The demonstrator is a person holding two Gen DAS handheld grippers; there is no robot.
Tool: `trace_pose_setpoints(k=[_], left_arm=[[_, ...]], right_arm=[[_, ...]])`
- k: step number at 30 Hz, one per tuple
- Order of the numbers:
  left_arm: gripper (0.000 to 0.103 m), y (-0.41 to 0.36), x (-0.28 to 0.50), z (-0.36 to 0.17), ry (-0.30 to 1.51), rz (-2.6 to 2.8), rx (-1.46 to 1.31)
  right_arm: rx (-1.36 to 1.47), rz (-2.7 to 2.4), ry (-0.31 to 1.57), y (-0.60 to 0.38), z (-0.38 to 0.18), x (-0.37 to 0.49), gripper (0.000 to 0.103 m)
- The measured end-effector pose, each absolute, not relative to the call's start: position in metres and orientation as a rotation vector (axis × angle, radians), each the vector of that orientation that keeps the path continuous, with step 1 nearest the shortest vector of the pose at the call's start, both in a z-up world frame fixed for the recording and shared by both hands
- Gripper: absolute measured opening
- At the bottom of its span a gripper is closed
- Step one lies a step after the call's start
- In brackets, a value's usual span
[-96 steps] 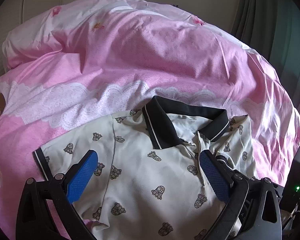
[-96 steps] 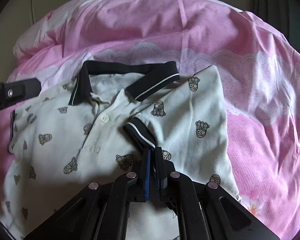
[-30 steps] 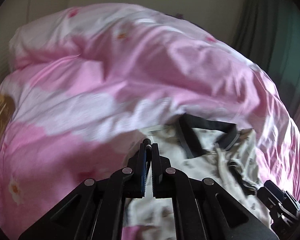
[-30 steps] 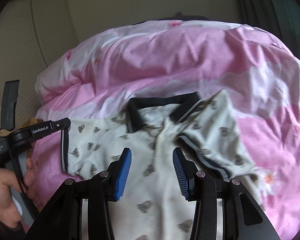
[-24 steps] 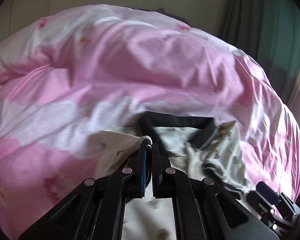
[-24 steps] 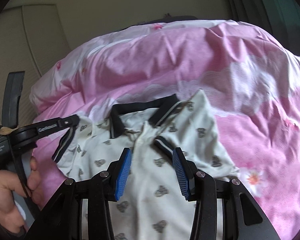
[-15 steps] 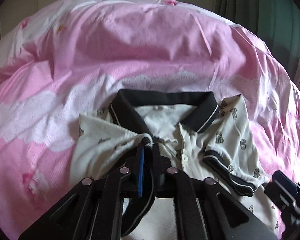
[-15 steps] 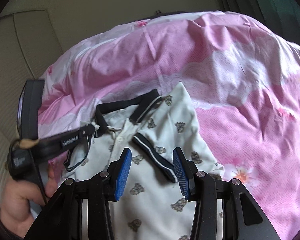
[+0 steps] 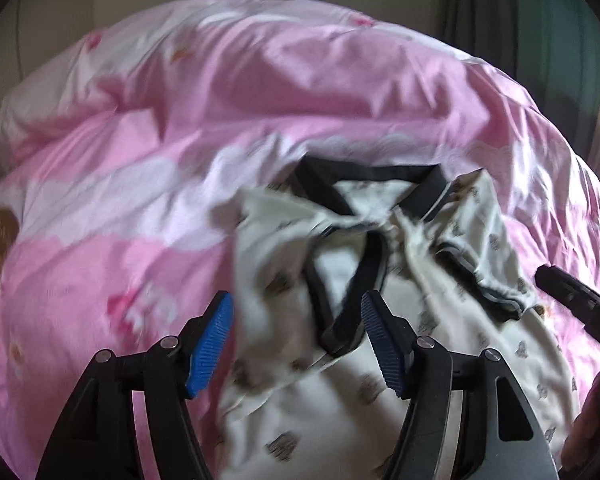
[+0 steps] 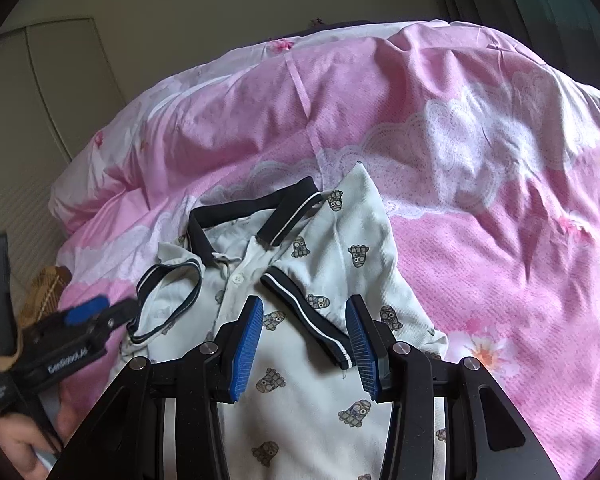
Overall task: Fold small clothes
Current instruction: 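Fold the held sleeve across the shirt body with the left tool, then release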
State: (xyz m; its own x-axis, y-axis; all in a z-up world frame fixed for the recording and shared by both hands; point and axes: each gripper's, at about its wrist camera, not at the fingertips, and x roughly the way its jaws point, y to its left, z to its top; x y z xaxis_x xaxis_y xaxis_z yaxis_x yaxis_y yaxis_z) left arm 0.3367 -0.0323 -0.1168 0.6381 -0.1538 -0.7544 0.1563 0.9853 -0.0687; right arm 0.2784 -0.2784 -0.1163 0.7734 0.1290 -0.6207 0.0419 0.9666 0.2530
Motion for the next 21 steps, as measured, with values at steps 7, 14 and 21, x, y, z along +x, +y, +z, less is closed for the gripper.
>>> trace_pose_setpoints(k=[7, 14, 21], left_arm=[[0.064, -0.049, 0.331, -0.123, 0.852, -0.295, -0.068], [0.047, -0.063, 0.329, -0.14, 0.917, -0.335, -0.095], [0.044, -0.065, 0.321, -0.131, 0.909, -0.336, -0.069]], right_arm=[[0.24, 0.049, 0.707, -0.273, -0.119, 0.275, 0.044], [0.248, 0.033, 0.71, -0.279, -0.119, 0.275, 0.044], [0.251, 0.027, 0.711, -0.283, -0.118, 0.275, 0.044]])
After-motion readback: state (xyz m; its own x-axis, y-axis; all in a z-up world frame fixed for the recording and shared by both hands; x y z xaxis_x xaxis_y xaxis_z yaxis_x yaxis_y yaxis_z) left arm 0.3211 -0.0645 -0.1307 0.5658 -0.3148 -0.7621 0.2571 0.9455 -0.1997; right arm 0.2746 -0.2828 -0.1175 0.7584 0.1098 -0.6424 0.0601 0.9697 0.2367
